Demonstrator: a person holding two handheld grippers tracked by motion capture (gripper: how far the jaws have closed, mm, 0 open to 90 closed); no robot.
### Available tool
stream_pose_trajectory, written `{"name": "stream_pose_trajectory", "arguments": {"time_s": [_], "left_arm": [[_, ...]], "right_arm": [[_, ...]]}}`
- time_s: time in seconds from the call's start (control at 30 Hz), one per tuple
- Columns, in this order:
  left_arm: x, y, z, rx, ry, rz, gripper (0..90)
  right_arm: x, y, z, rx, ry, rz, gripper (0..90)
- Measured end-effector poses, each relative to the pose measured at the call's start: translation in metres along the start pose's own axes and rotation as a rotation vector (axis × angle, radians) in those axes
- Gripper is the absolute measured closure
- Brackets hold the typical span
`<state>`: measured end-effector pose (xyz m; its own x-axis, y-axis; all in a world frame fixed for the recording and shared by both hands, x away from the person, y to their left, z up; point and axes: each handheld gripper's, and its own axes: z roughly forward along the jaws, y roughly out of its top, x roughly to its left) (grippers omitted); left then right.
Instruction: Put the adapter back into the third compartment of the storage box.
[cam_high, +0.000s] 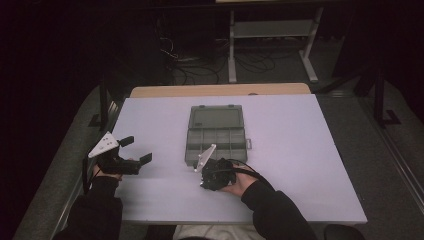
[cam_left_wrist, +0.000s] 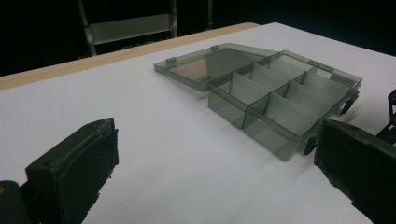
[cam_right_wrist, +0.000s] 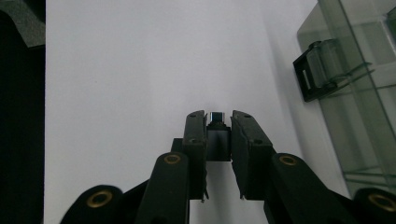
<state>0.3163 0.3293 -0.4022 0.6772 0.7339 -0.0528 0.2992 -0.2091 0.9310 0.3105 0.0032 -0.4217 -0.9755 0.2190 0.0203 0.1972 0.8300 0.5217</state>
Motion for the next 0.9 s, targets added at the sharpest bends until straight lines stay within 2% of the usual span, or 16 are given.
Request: {"name": "stream_pose_trajectory", "arguments": {"time_s": [0.63,0.9], "left_arm": [[0.000,0.000,0.000,0.000,0.001,0.000,0.0],[0.000,0.000,0.000,0.000,0.001,-0.001,0.0]], "right_arm": [[-0.010,-0.005,-0.015,-0.023,-0.034,0.029,74.9],[-0.018,-0.007,-0.034,-0.055,-0.069,0.036,74.9]]}}
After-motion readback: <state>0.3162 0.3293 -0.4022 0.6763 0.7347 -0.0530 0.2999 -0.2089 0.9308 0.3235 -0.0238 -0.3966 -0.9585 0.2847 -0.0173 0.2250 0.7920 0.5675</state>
